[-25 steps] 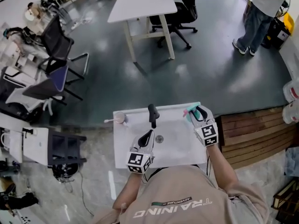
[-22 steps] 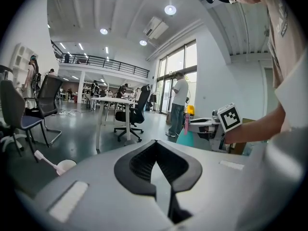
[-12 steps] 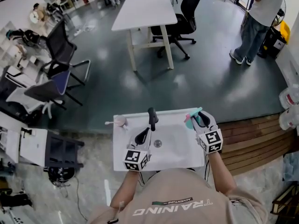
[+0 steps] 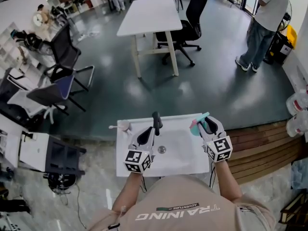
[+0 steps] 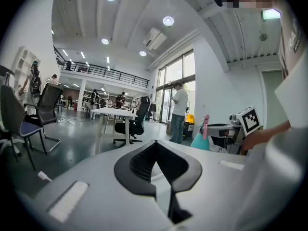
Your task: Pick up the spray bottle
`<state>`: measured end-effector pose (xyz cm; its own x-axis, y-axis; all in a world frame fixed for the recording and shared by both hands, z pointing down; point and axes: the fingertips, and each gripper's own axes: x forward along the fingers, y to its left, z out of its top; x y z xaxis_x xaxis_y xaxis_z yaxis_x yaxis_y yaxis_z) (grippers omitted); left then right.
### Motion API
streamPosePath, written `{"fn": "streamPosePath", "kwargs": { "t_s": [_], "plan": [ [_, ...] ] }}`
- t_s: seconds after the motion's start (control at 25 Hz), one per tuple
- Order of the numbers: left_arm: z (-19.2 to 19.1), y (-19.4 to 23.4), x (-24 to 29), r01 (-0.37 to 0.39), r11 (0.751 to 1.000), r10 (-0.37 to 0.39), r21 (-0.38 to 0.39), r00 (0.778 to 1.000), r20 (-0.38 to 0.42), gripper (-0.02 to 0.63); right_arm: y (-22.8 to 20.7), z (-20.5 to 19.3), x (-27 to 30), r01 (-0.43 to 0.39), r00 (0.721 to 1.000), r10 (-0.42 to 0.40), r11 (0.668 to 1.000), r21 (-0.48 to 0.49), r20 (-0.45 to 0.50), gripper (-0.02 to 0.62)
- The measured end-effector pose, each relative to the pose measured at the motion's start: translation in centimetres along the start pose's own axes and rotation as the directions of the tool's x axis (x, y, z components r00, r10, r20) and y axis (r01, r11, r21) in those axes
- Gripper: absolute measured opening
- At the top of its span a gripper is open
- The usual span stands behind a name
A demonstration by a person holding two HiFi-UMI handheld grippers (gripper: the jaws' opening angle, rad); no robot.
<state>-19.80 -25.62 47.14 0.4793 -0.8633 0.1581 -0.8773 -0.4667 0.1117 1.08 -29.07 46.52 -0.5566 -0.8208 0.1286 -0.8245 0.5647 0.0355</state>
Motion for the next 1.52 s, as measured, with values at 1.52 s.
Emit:
{"fn": "streamPosePath", "kwargs": {
  "t_s": [1.52],
  "plan": [
    [2.8, 0.0, -1.8, -0.009, 0.999, 0.007, 0.037, 0.998, 0.056, 0.015, 3.7, 3.5, -0.9, -0.072, 0.994, 0.073, 0.997, -0.021, 0.082, 0.130]
  ]
}}
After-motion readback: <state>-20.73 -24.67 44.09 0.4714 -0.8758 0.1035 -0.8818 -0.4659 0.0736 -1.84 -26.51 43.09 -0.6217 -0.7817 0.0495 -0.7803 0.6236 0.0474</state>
